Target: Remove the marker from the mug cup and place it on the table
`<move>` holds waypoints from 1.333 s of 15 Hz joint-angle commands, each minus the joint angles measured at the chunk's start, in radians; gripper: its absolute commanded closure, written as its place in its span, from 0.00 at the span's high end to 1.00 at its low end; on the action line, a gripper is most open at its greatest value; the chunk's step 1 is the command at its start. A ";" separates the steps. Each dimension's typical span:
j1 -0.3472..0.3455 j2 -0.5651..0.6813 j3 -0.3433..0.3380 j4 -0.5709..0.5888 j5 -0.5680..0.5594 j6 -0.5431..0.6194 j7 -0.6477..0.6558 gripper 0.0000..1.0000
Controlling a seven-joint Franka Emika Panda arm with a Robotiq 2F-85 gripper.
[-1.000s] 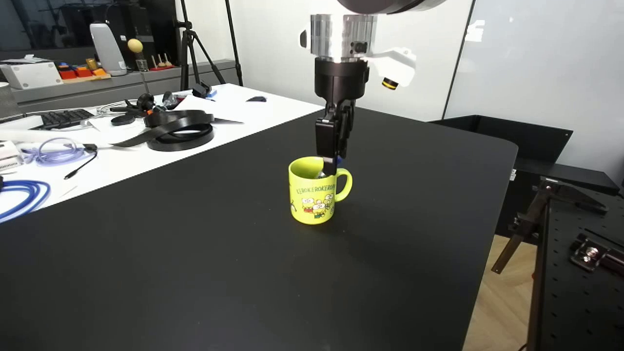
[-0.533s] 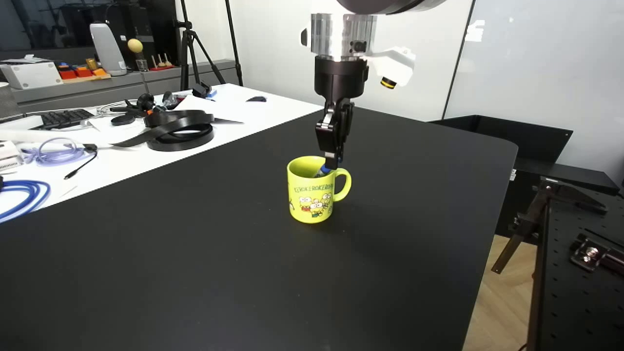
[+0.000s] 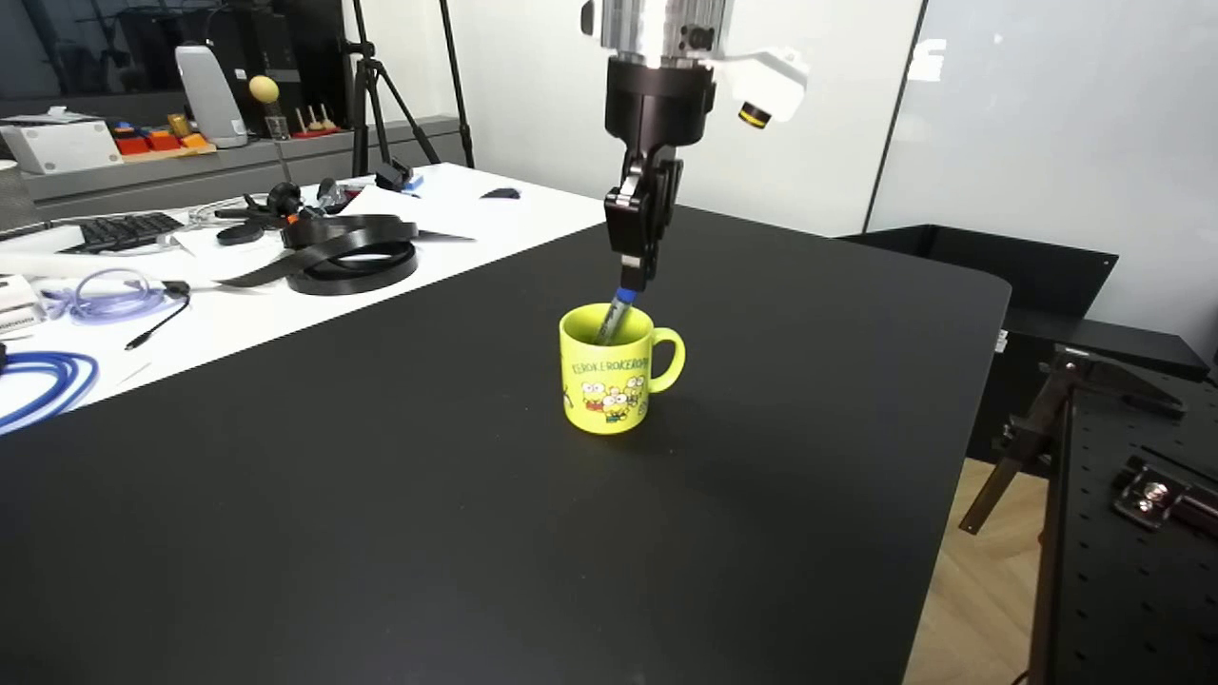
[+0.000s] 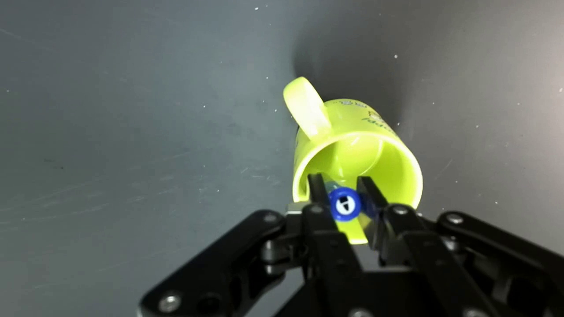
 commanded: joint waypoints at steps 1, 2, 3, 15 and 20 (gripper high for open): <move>-0.001 -0.139 -0.002 -0.050 -0.033 -0.043 0.056 0.06; -0.003 -0.176 -0.001 -0.064 -0.028 -0.044 0.047 0.06; -0.006 -0.211 -0.005 -0.079 -0.029 -0.030 0.045 0.06; -0.073 -0.193 -0.087 -0.097 -0.003 0.151 0.129 0.06; -0.091 -0.096 -0.098 -0.073 -0.009 0.142 0.164 0.06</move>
